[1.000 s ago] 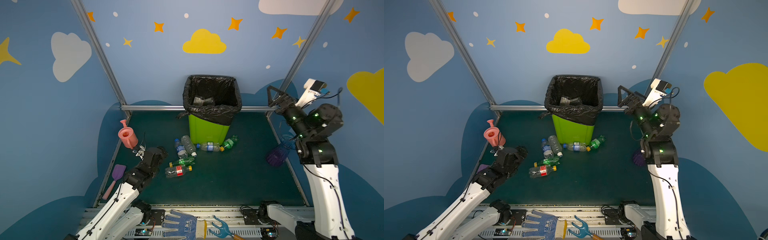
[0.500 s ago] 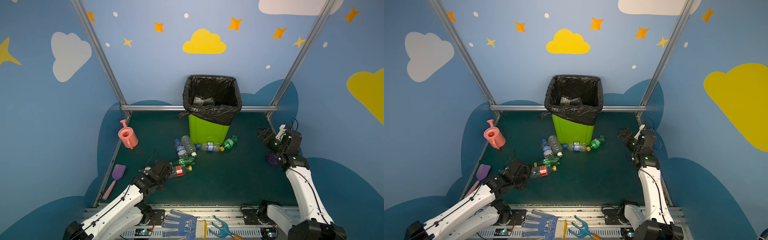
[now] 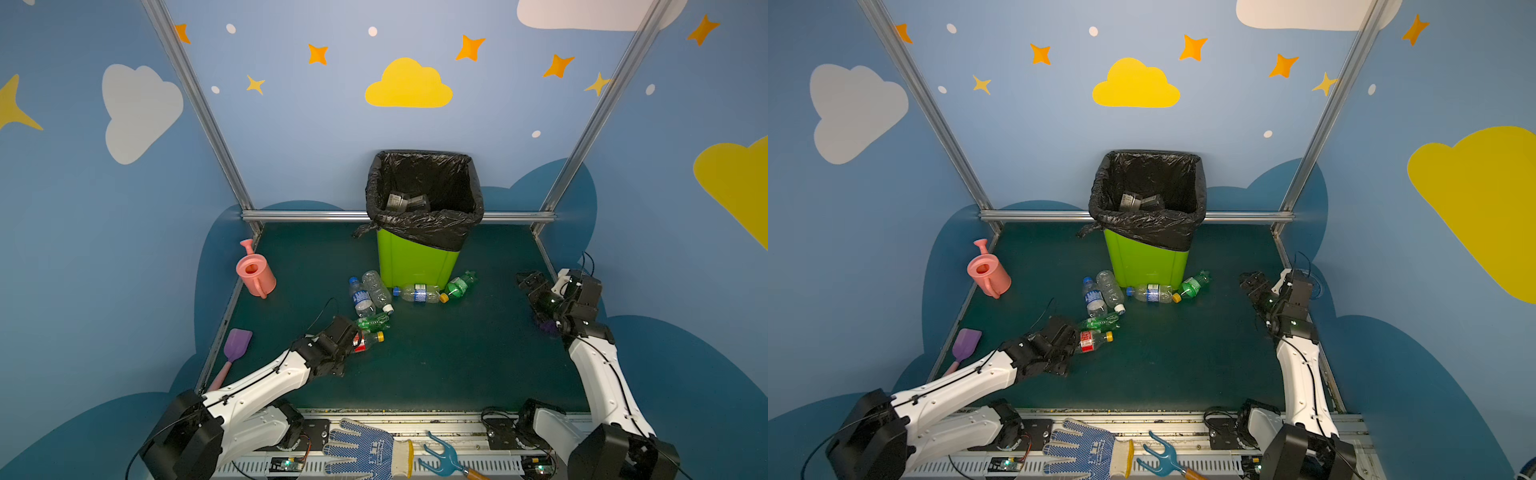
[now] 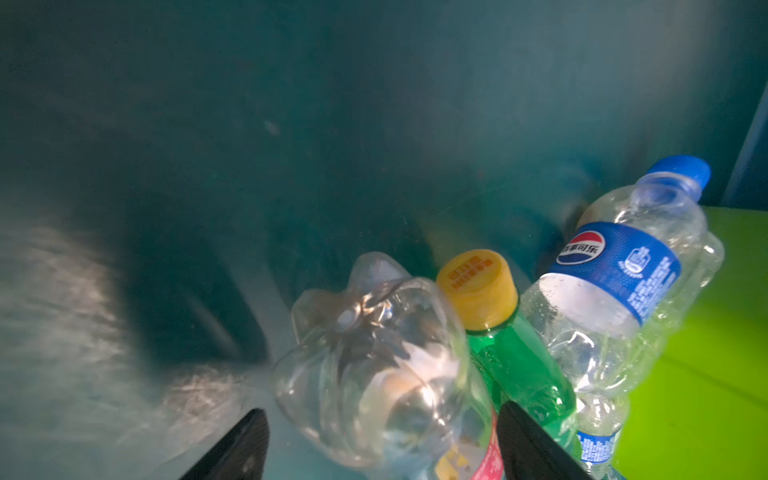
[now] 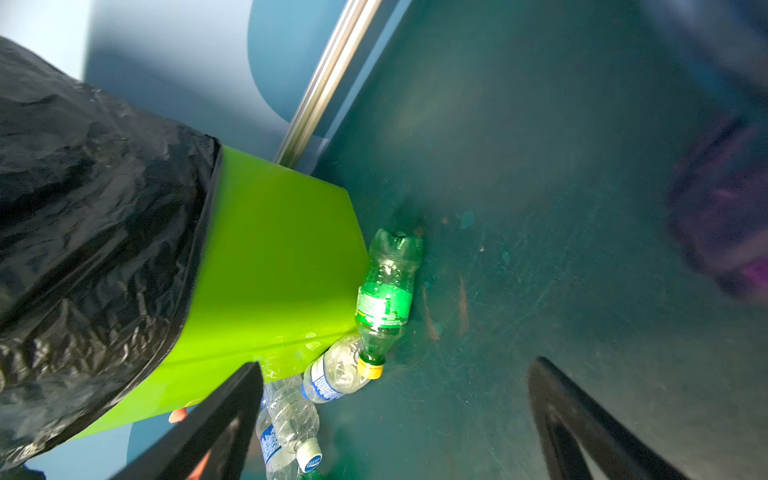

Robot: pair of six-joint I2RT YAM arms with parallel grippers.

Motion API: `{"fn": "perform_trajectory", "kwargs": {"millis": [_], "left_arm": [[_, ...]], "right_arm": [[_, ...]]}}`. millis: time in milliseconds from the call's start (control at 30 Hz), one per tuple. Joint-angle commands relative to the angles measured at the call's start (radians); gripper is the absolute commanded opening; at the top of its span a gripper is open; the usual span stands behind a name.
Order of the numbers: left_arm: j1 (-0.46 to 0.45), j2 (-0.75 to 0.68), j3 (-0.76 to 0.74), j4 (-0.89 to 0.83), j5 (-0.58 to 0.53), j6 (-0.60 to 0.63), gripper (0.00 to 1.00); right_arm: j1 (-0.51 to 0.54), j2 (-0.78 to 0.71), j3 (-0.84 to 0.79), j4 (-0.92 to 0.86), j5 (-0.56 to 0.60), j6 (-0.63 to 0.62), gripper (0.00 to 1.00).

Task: Throw the plastic bottles in the bin
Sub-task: 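Withdraw the right arm while the left gripper reaches to the red-label bottle, then close the left gripper on the red-label clear bottle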

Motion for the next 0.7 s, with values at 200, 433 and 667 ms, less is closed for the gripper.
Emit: {"fn": "perform_trajectory", "kwargs": {"millis": [200, 433, 667], "left_arm": [[0.008, 0.101, -0.02, 0.111, 0.018, -0.048, 0.82], [0.025, 0.112, -0.038, 0.124, 0.02, -0.045, 0.79], [0.032, 0.107, -0.052, 0.14, 0.022, -0.038, 0.65]], "right_arm": [[-0.028, -0.001, -0.016, -0.014, -0.029, 0.003, 0.97], [-0.031, 0.003, -0.016, -0.022, -0.037, 0.006, 0.97], [-0.034, 0.0, -0.014, -0.031, -0.037, 0.008, 0.98]]}}
